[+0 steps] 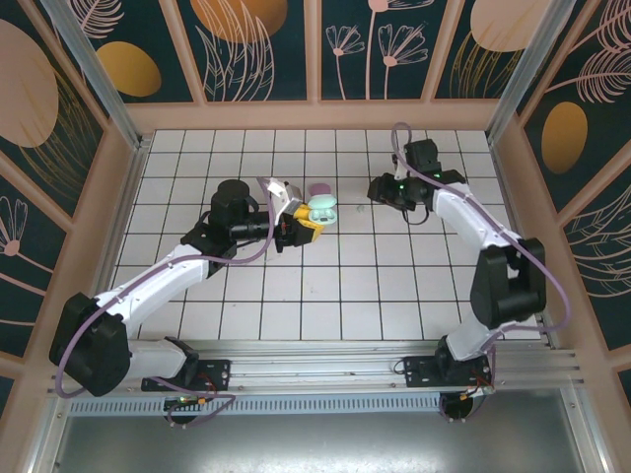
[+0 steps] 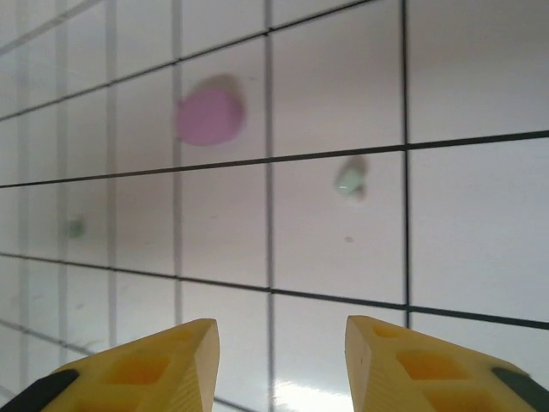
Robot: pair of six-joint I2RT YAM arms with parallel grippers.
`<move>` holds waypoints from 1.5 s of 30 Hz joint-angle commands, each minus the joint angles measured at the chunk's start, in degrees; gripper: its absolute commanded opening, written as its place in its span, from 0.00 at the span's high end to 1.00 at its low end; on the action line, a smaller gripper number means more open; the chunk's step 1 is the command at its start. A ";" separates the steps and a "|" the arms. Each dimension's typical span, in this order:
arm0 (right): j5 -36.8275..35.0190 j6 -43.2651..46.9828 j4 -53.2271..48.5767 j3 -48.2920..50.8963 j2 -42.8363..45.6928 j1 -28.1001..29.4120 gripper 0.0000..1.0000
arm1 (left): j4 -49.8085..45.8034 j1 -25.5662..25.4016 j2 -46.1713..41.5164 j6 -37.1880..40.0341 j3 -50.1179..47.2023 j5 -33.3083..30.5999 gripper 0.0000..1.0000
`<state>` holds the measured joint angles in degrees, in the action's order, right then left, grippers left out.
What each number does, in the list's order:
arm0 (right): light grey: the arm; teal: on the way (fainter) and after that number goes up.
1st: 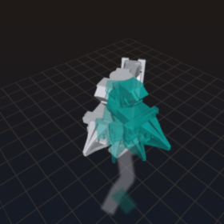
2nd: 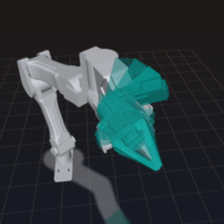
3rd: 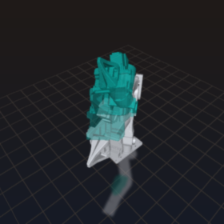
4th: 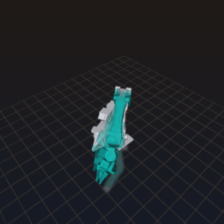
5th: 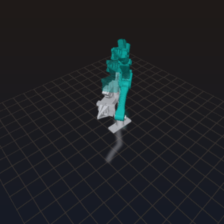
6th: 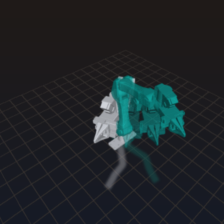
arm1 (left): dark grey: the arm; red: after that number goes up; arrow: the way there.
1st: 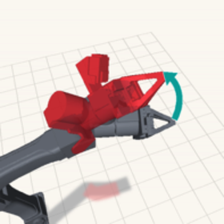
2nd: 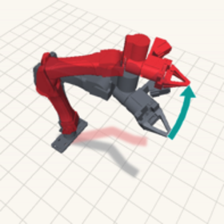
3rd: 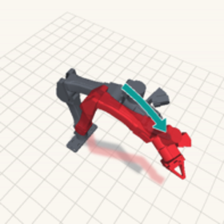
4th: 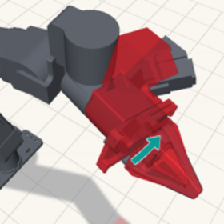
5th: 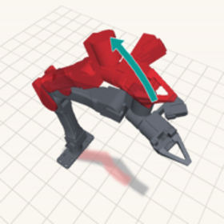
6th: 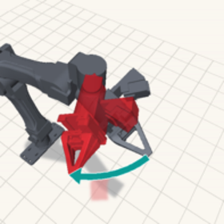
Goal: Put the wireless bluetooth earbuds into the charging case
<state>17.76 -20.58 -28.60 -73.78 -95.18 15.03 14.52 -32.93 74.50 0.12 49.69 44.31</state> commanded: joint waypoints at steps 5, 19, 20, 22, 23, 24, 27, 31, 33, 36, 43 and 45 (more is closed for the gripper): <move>-11.98 -0.36 -5.03 -8.25 -10.69 3.54 0.64 | -0.15 -0.22 -1.21 1.94 -0.82 -1.06 0.77; -23.93 -0.06 -13.97 -24.69 -27.25 8.93 0.66 | 1.14 -0.19 0.27 1.88 -1.02 -0.73 0.77; -24.52 -0.20 -14.17 -25.26 -27.92 9.11 0.66 | 1.22 -0.23 0.49 1.80 -1.09 -0.57 0.77; -25.23 -0.42 -14.71 -26.54 -29.45 9.60 0.67 | 1.42 -0.23 0.89 1.78 -0.96 -0.28 0.77; -25.33 -0.51 -14.94 -27.14 -30.10 9.80 0.68 | 1.39 -0.19 1.04 1.85 -0.88 -0.26 0.77; -25.40 -0.65 -15.18 -27.81 -30.88 9.99 0.69 | 1.29 -0.18 1.13 2.02 -0.79 -0.28 0.77; -25.84 -0.87 -16.04 -29.46 -32.72 10.74 0.70 | 0.69 -0.26 1.25 2.74 -0.48 -0.36 0.77; -26.28 -0.95 -16.79 -30.31 -33.98 11.31 0.70 | -0.19 -0.14 1.17 3.39 -0.16 -0.53 0.77; -26.51 -0.91 -16.75 -30.08 -33.94 11.38 0.70 | -0.21 -0.17 1.02 3.48 -0.21 -0.55 0.77; -26.73 -0.95 -16.71 -29.68 -33.95 11.51 0.70 | -0.22 -0.18 1.06 3.46 -0.30 -0.55 0.77; -26.87 -0.43 -16.84 -30.02 -34.90 11.67 0.70 | -0.33 -0.15 0.64 3.31 -0.51 -0.61 0.77; -26.77 -0.02 -17.11 -30.28 -35.30 11.77 0.71 | -0.51 -0.14 0.45 3.38 -0.56 -0.68 0.77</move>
<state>-7.70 -20.95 -43.40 -102.50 -128.75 26.26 14.26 -32.93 75.59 2.39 49.17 43.18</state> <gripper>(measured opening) 0.296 0.318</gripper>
